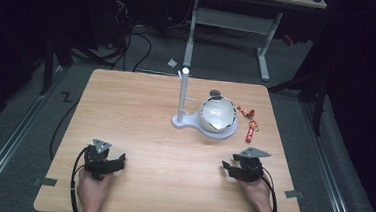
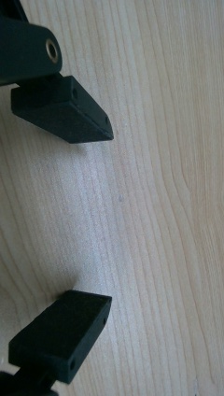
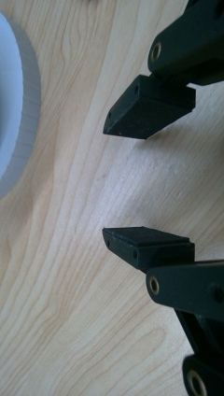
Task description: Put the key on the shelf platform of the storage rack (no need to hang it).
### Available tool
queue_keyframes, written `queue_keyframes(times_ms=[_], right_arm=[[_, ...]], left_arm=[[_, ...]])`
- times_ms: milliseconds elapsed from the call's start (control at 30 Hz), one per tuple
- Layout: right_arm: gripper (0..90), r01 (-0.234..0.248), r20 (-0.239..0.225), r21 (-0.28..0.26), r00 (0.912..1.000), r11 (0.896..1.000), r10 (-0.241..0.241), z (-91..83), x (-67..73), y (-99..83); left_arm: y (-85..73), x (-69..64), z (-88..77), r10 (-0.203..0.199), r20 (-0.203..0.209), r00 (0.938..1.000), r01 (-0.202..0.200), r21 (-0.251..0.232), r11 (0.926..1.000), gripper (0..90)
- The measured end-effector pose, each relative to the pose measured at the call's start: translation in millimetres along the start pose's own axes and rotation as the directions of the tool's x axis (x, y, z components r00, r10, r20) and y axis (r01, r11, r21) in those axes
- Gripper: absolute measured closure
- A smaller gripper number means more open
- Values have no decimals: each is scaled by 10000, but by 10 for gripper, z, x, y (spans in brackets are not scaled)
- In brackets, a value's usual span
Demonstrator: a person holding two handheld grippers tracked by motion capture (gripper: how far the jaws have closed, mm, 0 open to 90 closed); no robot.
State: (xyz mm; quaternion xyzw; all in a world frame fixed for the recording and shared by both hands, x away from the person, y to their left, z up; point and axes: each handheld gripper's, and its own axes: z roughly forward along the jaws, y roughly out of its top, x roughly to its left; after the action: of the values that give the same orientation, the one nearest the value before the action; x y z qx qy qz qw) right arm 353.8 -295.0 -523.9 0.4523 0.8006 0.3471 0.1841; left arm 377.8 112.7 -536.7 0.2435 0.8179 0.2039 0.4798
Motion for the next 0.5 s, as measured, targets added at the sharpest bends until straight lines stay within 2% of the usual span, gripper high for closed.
queue_keyframes(times_ms=[67,133,333,367,467,500], right_arm=[[449,-57,-12,13,10000,10000,57,-18,-19,7],[457,-309,-10,-44,9995,9995,309,-103,-104,23],[467,-604,319,-239,9976,9979,611,-222,-272,28],[473,-831,490,-295,9952,9961,844,-262,-358,31],[478,-1002,595,-411,9929,9941,1025,-296,-424,34],[484,-1086,839,-520,9901,9927,1127,-326,-508,41]], left_arm=[[0,0,0,8,1,10000,-8,-1,10000,175],[0,0,0,6,2,10000,-6,0,10000,175],[0,1,0,11,7,10000,-11,1,10000,175],[0,1,0,8,4,10000,-8,4,10000,175],[1,1,0,12,6,10000,-12,2,10000,175],[1,1,0,8,3,10000,-8,2,10000,175]])
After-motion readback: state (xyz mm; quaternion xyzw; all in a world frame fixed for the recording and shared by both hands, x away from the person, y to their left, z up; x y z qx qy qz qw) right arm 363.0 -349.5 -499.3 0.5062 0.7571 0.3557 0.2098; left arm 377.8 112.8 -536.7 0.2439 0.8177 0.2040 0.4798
